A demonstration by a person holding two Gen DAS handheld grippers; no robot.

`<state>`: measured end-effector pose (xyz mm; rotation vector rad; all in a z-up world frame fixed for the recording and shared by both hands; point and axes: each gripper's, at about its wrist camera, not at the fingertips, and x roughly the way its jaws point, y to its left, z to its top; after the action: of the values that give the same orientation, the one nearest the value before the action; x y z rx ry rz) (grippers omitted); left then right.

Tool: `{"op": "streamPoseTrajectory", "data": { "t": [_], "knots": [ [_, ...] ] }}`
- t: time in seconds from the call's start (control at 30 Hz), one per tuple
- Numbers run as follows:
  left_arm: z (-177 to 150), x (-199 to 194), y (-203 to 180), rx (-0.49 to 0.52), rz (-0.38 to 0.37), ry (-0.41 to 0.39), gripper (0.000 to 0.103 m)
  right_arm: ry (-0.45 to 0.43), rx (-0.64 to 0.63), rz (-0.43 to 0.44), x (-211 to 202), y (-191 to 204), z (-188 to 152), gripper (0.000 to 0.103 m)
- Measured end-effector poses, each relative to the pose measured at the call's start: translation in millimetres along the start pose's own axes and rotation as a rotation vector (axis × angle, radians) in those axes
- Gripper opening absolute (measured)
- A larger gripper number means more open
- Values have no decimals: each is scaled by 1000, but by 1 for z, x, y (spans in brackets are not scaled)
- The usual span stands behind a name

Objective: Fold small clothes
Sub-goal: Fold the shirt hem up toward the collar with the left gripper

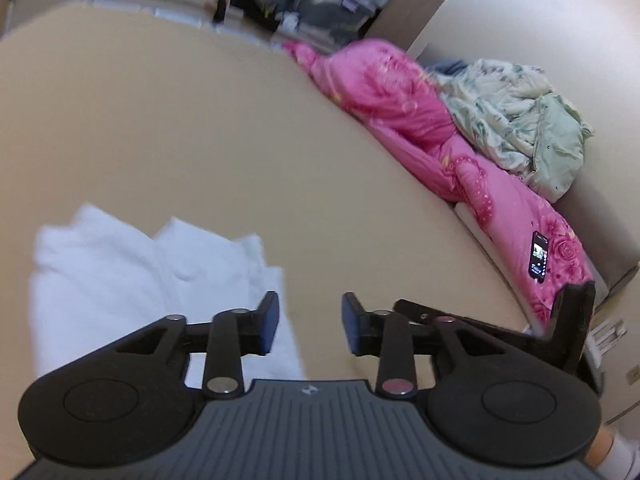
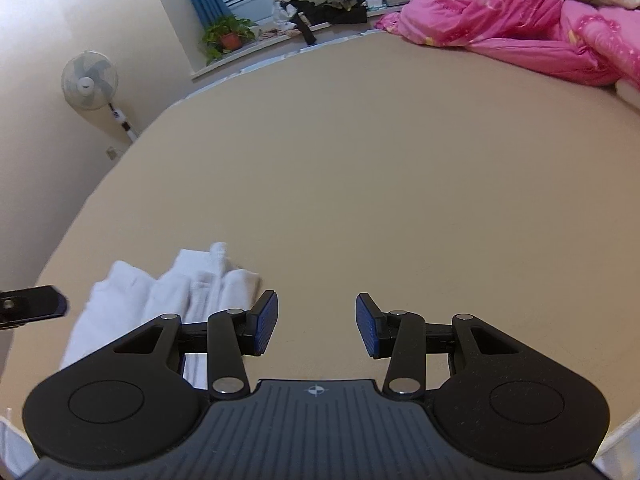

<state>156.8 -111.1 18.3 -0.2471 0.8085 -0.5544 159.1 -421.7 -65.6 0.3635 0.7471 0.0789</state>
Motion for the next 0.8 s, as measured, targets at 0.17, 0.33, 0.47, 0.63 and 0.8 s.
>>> {"op": "streamPoseTrajectory", "data": {
  "t": [0.17, 0.33, 0.47, 0.63, 0.8],
  "knots": [
    [-26, -49, 42, 130, 164, 18, 40, 41, -49, 137, 5, 22, -5, 45],
    [-60, -78, 79, 162, 178, 9, 40, 151, -47, 281, 24, 47, -13, 45],
    [-82, -78, 81, 136, 66, -32, 54, 173, -1, 272, 39, 56, -16, 45],
    [-88, -54, 66, 165, 40, 2, 55, 179, 17, 280, 56, 60, -13, 45],
    [-83, -44, 78, 94, 22, 30, 55, 187, 49, 304, 77, 60, -10, 45]
  ]
}}
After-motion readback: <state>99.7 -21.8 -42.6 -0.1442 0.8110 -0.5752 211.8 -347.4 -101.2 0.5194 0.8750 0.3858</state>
